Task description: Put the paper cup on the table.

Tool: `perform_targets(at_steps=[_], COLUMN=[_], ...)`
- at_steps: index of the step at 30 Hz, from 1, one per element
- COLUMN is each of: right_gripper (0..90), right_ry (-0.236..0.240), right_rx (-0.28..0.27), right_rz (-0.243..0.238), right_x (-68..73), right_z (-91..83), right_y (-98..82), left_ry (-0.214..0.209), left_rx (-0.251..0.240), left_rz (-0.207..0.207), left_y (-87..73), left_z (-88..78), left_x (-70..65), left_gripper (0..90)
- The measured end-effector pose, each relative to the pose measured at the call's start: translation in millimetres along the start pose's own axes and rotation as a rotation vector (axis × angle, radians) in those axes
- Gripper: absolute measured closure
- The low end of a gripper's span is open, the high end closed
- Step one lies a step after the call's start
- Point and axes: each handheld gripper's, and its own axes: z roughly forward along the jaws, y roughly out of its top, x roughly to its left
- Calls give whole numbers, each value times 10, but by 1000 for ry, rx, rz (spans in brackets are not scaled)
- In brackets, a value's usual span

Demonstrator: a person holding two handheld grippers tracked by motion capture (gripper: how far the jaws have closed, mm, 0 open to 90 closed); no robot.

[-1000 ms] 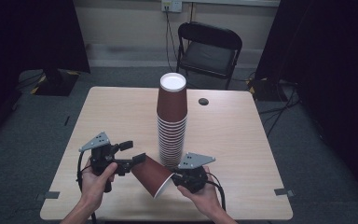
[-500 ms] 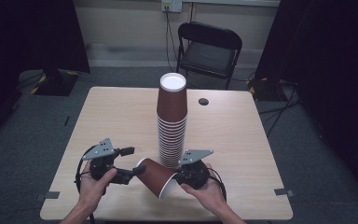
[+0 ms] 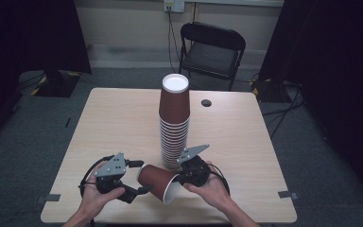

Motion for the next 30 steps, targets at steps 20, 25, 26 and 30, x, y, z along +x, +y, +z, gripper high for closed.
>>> perform_targets(at_steps=[20, 25, 26, 30], right_gripper=[856, 856, 856, 855], right_ry=[78, 101, 106, 112], right_rx=[198, 219, 223, 245], right_rz=[36, 37, 42, 63], right_x=[-82, -60, -57, -70], right_z=[49, 62, 63, 69], right_y=[149, 179, 187, 205], left_ry=[-44, -52, -52, -47], left_rx=[232, 258, 258, 249], left_rz=[253, 339, 338, 353], left_y=[96, 117, 115, 115], left_z=[412, 527, 551, 580], left_x=[-199, -284, -296, -317], left_gripper=[16, 14, 5, 25])
